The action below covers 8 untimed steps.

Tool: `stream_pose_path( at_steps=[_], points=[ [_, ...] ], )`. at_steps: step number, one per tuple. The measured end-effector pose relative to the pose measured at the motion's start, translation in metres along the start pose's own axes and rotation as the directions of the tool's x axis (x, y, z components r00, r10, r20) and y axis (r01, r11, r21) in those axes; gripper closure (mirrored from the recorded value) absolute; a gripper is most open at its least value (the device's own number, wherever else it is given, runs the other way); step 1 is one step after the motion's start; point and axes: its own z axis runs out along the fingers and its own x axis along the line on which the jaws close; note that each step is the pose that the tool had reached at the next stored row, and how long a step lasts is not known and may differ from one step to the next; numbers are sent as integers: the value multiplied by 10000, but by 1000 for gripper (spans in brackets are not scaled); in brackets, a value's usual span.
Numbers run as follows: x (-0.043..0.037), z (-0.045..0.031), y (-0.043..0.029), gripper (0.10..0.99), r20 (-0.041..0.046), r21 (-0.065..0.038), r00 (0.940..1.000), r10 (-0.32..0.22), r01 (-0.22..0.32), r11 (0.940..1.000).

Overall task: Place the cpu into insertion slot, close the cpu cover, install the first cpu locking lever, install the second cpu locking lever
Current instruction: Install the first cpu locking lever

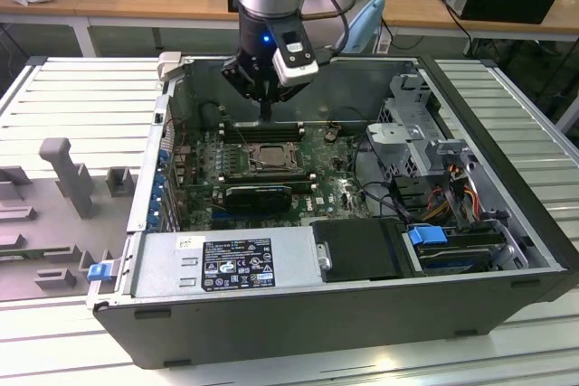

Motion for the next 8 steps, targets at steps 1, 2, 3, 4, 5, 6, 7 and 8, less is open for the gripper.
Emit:
stream_pose_path(
  at_steps=[1,2,3,4,5,6,7,8],
  points=[
    [0,2,0,980,-15,21,9995,-320,320,9995],
    [0,4,-1,980,-25,27,9985,-546,546,9985],
    [0,4,0,980,-32,27,9976,-692,692,9976],
    [0,5,0,980,-40,28,9964,-853,853,9964],
    [20,9,-4,980,-50,27,9942,-1071,1071,9942],
    [52,16,-9,980,-51,26,9938,-1112,1113,9938],
    [71,24,-12,980,-49,26,9936,-1131,1131,9936],
    [86,32,-15,980,-47,26,9934,-1147,1147,9934]
  ],
)
